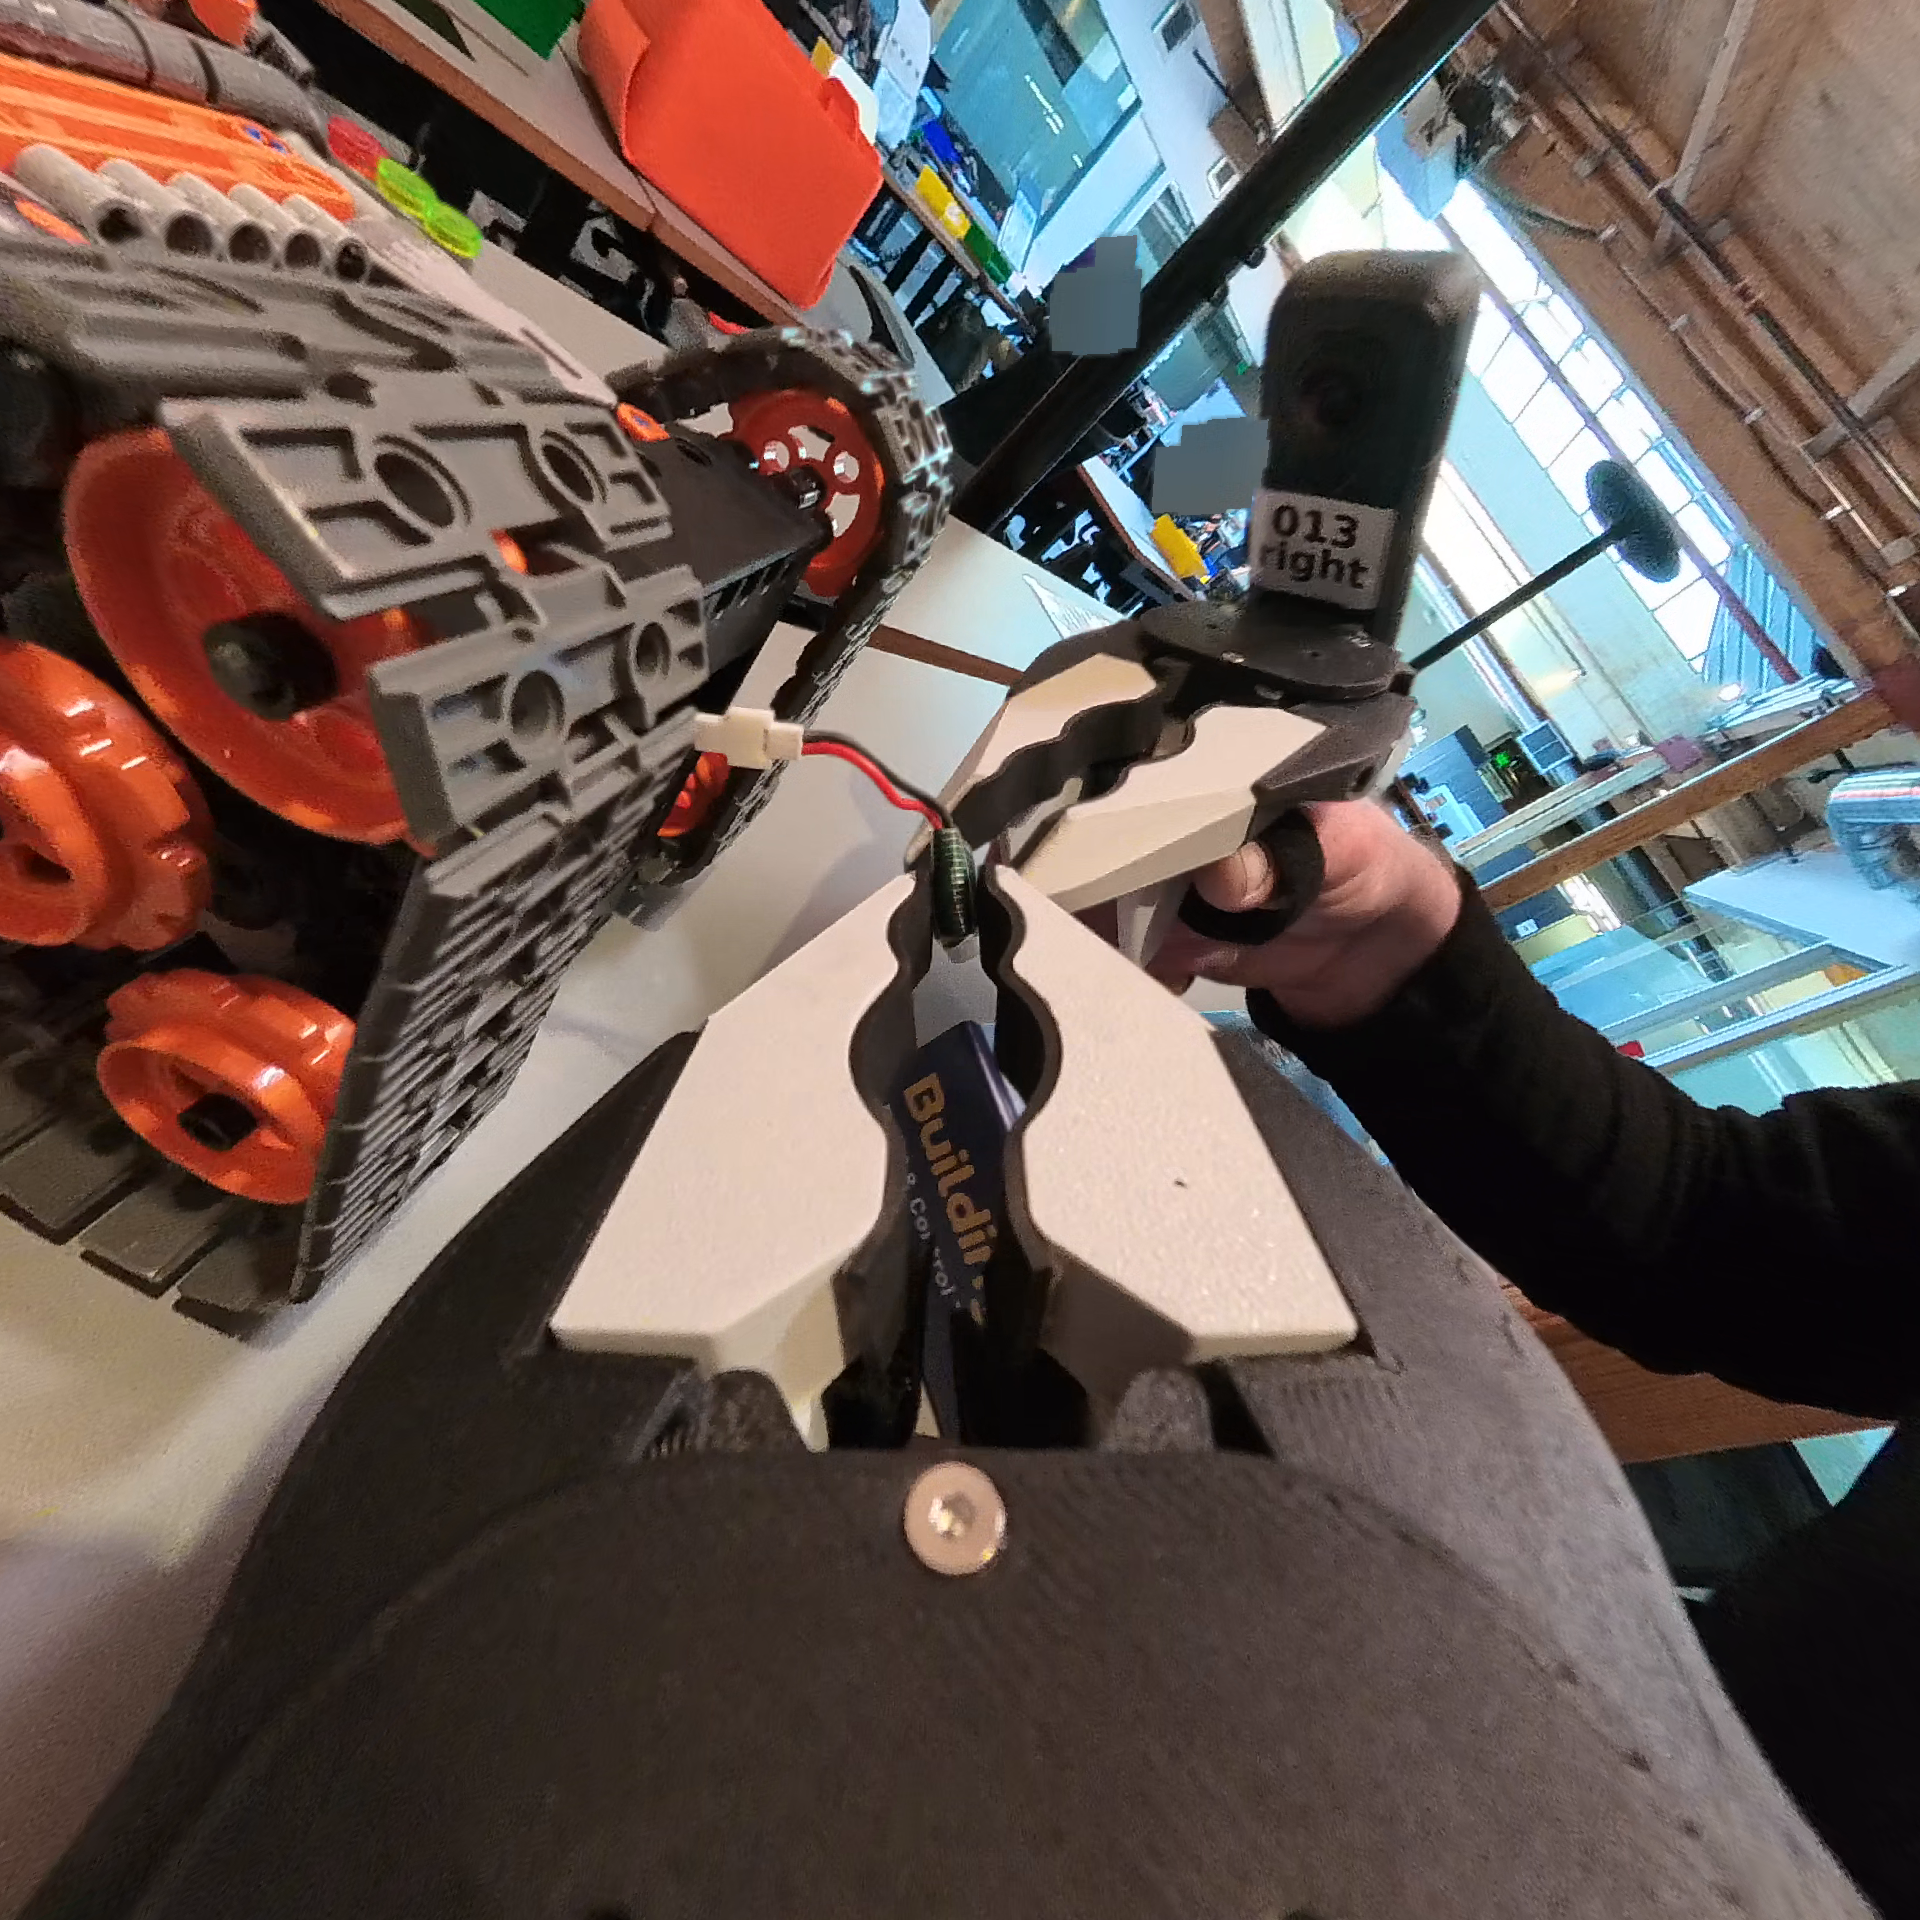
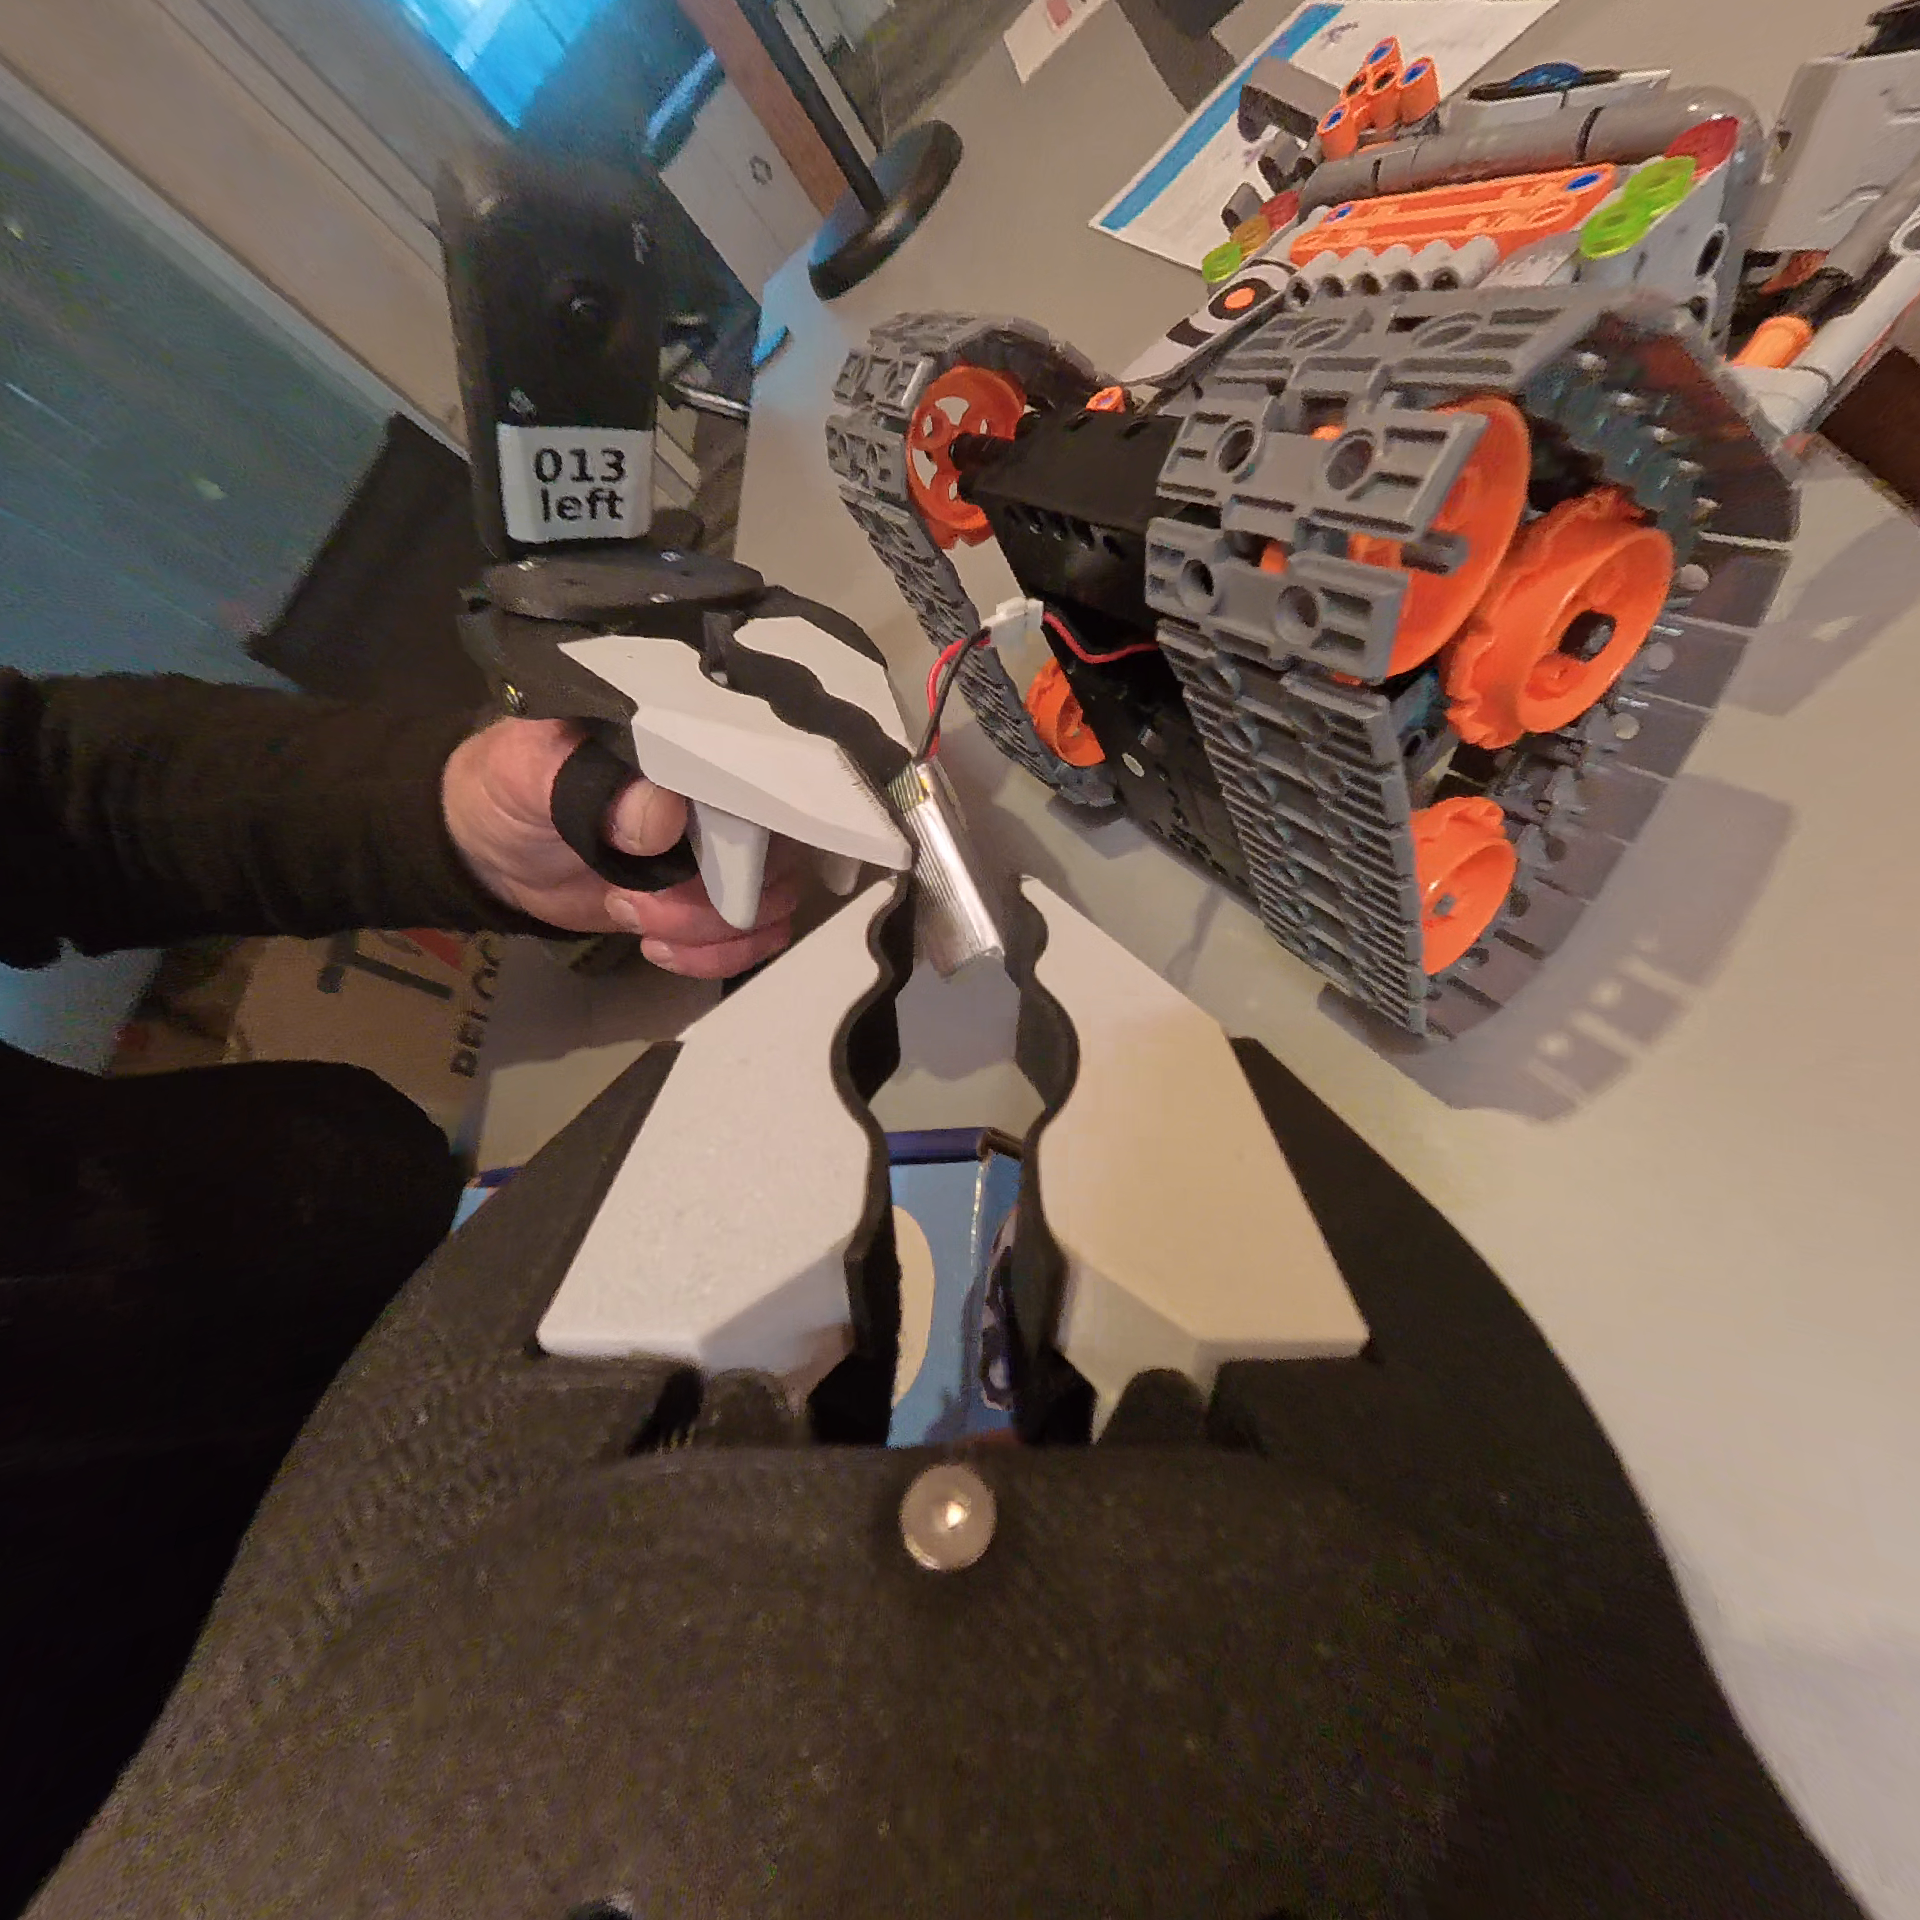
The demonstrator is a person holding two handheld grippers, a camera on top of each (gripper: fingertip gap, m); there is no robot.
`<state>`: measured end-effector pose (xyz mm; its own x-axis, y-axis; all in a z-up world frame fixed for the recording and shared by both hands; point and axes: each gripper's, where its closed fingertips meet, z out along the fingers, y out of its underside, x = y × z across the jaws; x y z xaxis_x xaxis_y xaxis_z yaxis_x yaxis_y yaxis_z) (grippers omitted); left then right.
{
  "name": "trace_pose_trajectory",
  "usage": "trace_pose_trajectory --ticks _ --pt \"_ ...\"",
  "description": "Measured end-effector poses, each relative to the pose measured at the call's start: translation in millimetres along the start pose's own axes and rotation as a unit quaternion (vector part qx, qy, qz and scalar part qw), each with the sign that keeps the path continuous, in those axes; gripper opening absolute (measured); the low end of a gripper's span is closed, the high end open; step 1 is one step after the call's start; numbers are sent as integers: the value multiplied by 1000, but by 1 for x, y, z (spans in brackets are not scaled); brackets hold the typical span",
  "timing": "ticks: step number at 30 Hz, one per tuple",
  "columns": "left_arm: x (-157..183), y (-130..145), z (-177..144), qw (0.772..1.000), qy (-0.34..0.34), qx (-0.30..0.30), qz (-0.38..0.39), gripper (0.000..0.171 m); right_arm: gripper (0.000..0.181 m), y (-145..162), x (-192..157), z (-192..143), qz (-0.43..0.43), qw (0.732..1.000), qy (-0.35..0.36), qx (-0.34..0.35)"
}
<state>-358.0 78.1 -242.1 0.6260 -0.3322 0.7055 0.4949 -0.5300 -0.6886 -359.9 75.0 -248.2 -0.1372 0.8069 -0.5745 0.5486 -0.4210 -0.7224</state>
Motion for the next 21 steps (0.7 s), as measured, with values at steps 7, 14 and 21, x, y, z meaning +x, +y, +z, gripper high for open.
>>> trace_pose_trajectory --ticks 7,14,21 --pt "-1 -4 -3 1000 -1 1 6 13 5 -6 -7 -2 23 999 -33 35" --pt "-9 0 -7 999 -40 -18 9 18 4 -7 -5 1 -18 999 10 25" --pt "-21 3 -16 994 -96 -38 27 21 5 -13 9 -5 -80 992 95 14"
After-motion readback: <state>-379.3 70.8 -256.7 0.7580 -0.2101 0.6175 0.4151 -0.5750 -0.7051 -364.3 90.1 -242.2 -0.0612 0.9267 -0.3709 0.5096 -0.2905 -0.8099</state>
